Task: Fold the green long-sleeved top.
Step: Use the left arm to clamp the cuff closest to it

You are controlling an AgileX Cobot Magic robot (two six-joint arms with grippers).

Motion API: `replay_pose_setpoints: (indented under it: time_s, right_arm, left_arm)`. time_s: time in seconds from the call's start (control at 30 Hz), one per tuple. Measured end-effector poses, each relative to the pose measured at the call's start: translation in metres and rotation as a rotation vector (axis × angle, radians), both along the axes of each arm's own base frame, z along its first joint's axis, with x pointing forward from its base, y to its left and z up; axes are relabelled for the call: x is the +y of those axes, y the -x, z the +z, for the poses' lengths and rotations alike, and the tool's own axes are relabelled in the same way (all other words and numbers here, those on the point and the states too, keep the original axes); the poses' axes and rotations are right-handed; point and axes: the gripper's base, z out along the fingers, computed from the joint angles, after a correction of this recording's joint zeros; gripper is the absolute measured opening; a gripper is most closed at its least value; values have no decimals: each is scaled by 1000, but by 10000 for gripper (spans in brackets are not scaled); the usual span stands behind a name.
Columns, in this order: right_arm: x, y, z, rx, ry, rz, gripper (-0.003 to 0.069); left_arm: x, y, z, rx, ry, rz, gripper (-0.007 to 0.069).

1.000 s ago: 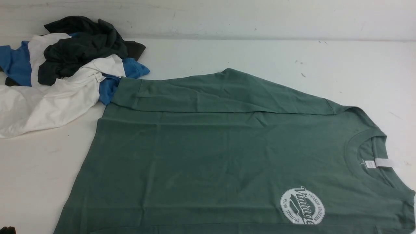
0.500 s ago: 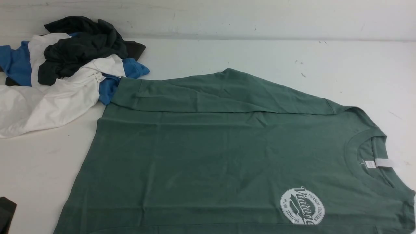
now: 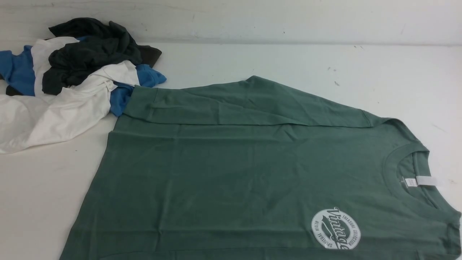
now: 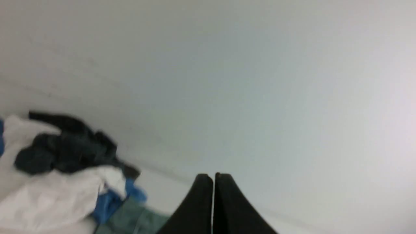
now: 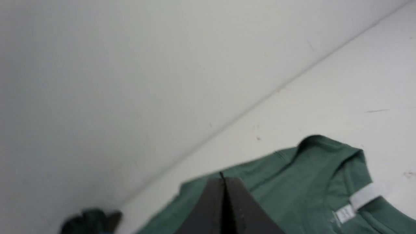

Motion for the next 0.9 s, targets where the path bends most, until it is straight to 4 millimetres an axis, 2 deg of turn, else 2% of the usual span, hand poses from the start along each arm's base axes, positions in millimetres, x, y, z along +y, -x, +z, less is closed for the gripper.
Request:
replay_pose_setpoints:
  time_s: [0.03, 0.07, 0.1, 0.13, 0.17, 0.23, 0.3, 0.4, 0.47, 0.53, 0.6, 0.63, 0.67, 0.7, 0.73, 0.8, 0.83, 0.9]
  right_arm:
    - [0, 0, 0, -4, -9, -2, -8]
    - [-2, 0, 2, -26, -67, -17, -8]
    - [-4, 1, 3, -42, -112, -30, -8]
    - [-4, 1, 3, -42, -117, -30, -8]
    - [-5, 1, 4, -55, -147, -40, -8]
    - [-7, 1, 5, -70, -185, -54, -8]
    - [-8, 1, 5, -74, -202, -58, -8]
    - [-6, 1, 3, -54, -238, -33, -8]
    - [-1, 1, 6, -30, -224, 11, -8]
    - [14, 5, 21, 38, -101, 156, -8]
    - [25, 8, 49, 109, 73, 276, -8]
    - [27, 9, 50, 131, 102, 294, -8]
    - [31, 5, 66, 199, 178, 343, -8]
    - [32, 3, 72, 238, 210, 364, -8]
    - [33, -7, 84, 331, 273, 401, -8]
    - [35, -25, 95, 515, 359, 486, -8]
    - [35, -24, 94, 528, 368, 494, -8]
    - [36, -44, 103, 699, 483, 602, -8]
  left_arm:
    - [-1, -3, -1, 50, -11, -8, -4]
    - [-3, -9, 4, 170, -62, -28, -4]
    - [-5, -21, 4, 338, -117, -57, -4]
    - [-6, -25, 1, 397, -126, -68, -4]
    - [-8, -37, -2, 535, -169, -96, -4]
    - [-11, -60, -19, 838, -258, -178, -4]
    - [-11, -69, -27, 943, -292, -213, -4]
    - [-13, -96, -57, 1218, -378, -321, -4]
    - [-12, -102, -65, 1268, -398, -342, -4]
    - [-11, -111, -75, 1336, -423, -358, -4]
    - [-8, -119, -83, 1381, -468, -351, -4]
    - [-8, -119, -84, 1385, -472, -351, -4]
    - [-6, -124, -89, 1400, -493, -338, -4]
    - [-5, -126, -90, 1408, -500, -333, -4]
    - [-4, -130, -94, 1415, -509, -323, -4]
    - [-3, -138, -101, 1425, -517, -314, -4]
    - [-3, -138, -101, 1426, -516, -313, -4]
    - [-3, -145, -110, 1447, -501, -304, 4]
